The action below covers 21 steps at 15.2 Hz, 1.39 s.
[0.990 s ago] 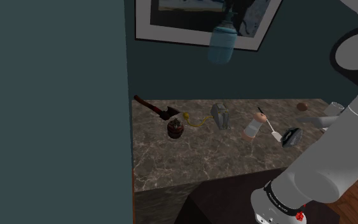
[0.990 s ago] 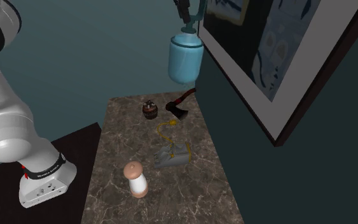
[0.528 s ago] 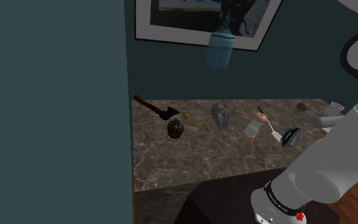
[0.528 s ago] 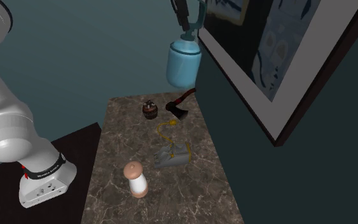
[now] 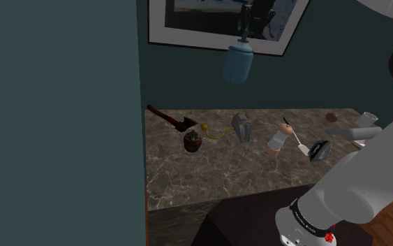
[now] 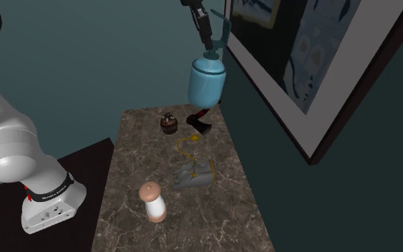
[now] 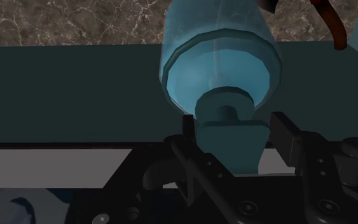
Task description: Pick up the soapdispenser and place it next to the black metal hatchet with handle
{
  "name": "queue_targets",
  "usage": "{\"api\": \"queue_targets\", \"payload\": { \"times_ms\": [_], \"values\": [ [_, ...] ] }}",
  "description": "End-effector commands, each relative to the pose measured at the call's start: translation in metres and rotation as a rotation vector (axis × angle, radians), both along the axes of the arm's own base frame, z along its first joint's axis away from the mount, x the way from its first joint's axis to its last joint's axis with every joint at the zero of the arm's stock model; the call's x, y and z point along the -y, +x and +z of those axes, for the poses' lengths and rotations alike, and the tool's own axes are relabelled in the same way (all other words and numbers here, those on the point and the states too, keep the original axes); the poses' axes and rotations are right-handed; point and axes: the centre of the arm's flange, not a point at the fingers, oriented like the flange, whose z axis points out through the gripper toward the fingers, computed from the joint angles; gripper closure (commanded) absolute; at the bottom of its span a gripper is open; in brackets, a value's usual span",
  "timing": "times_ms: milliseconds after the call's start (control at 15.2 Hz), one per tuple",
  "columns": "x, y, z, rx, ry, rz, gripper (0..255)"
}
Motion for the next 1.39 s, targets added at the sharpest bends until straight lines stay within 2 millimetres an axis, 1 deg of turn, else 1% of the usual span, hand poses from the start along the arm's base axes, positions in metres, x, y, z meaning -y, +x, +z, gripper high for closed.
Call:
{"api": "queue_targets", "payload": {
  "times_ms": [0, 1320],
  "values": [
    [-0.001, 0.000, -0.010, 0.002, 0.000, 0.000, 255],
    [-0.001, 0.000, -0.116, 0.002, 0.000, 0.000, 255]
  ]
}}
